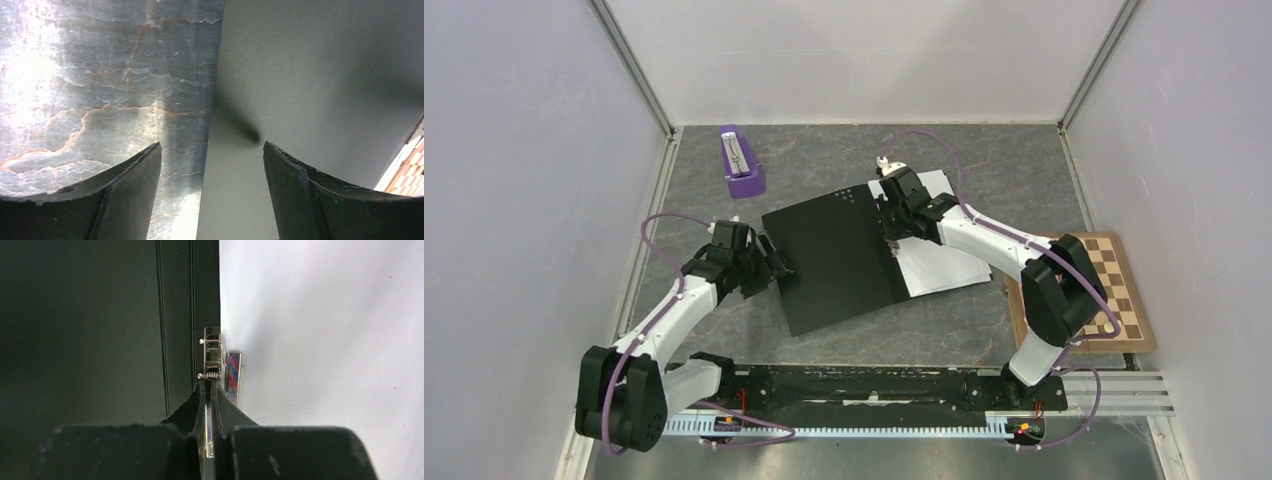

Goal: Put the files into the folder

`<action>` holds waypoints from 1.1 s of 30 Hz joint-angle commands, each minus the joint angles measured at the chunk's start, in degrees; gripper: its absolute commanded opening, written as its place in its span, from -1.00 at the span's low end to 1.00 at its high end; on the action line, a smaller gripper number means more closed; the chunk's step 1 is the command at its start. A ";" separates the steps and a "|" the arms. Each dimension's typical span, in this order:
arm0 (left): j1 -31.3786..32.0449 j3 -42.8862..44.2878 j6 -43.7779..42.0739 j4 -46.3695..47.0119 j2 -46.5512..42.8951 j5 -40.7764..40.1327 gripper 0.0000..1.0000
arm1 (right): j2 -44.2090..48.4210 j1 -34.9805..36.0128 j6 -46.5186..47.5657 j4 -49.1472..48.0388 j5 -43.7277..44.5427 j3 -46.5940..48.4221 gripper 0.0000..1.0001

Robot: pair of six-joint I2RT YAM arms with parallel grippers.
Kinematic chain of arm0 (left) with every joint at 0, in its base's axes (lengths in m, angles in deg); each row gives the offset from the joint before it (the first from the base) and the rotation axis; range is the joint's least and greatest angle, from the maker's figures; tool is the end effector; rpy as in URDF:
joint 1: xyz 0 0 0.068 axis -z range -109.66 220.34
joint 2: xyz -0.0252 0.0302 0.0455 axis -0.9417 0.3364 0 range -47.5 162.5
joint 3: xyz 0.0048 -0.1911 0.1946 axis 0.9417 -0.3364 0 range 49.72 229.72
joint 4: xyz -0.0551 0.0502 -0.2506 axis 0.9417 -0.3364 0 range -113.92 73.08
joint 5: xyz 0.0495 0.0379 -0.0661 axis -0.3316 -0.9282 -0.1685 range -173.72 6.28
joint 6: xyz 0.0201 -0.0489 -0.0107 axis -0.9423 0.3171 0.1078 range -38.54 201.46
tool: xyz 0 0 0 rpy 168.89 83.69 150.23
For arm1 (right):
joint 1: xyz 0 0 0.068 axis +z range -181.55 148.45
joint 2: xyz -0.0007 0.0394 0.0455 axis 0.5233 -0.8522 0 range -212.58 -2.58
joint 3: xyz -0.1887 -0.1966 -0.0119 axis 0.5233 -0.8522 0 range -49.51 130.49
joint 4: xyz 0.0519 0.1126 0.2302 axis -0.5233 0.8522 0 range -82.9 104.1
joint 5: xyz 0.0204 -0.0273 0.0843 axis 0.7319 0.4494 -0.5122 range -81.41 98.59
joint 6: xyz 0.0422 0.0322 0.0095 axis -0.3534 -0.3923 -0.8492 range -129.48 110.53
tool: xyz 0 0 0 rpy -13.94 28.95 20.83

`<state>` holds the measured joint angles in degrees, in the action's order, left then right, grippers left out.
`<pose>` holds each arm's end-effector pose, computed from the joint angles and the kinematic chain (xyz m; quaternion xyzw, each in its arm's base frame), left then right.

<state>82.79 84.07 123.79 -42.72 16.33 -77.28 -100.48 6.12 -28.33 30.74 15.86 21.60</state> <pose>0.2028 -0.0488 0.1921 -0.2295 0.9251 -0.1846 0.2398 0.2969 0.2236 0.2339 -0.1323 0.9299 0.1074 0.3258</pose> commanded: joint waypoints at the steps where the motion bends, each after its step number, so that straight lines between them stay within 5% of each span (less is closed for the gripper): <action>1: -0.40 -0.93 0.54 6.65 -4.30 3.89 0.62 | 3.57 -0.84 -0.04 -2.16 -2.35 2.23 -1.00; 10: -0.41 -2.08 4.09 17.08 -7.17 14.95 0.63 | 4.14 -1.89 -0.92 -2.26 -5.13 2.23 -1.00; 18: -0.41 3.40 5.11 15.87 -12.31 17.27 0.64 | 3.53 -2.35 -1.23 -2.22 -5.05 1.76 -1.00; 33: -0.32 10.18 11.19 24.33 -8.90 26.43 0.65 | 2.29 -2.25 -5.61 -7.74 -10.62 -2.78 -1.00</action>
<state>81.69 91.43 130.50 -23.88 6.19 -57.92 -99.81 2.23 -30.95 30.81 12.73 18.85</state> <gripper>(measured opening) 0.823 0.022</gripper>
